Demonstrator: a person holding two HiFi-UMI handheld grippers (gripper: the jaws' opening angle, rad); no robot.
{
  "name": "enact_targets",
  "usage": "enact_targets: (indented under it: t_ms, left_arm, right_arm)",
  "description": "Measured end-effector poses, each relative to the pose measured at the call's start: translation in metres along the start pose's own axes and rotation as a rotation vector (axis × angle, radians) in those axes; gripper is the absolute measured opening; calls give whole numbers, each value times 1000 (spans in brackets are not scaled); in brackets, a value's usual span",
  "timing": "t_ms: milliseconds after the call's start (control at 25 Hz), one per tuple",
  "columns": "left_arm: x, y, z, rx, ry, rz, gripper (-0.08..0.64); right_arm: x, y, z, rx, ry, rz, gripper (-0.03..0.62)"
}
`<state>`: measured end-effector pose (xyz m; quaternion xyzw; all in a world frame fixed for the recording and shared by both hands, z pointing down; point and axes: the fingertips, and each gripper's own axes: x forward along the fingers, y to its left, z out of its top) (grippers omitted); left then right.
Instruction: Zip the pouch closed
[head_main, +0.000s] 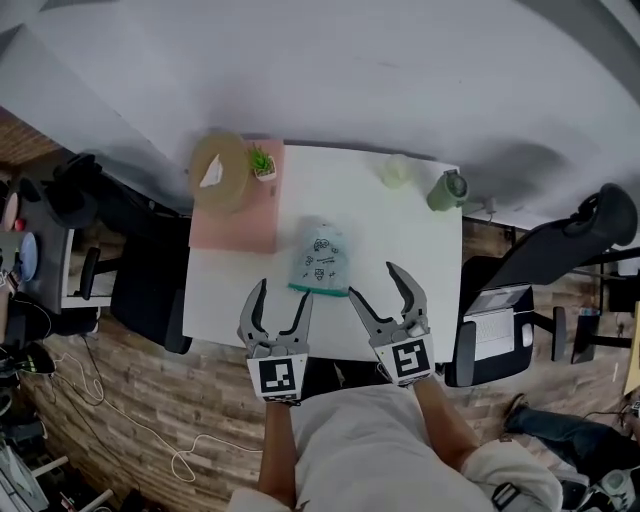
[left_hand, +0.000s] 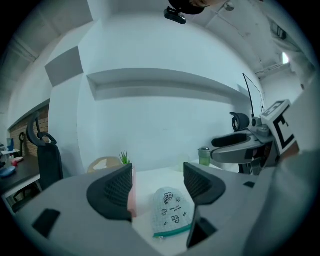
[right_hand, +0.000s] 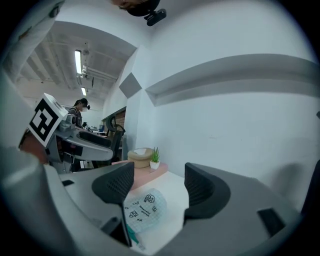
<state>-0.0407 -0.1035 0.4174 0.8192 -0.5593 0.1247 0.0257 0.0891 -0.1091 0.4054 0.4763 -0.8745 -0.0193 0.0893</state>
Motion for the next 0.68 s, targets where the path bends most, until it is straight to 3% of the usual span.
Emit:
enact_targets:
  t_ms: [280,680]
  left_arm:
    - [-10,-3,18,-3,-28,1,304]
    - [-3,-11,41,36,-48,-23,299]
  right_arm:
    - [-11,-10,20,-52,-23,-39,304]
    - [-23,-21,22,-47,5,-77,302]
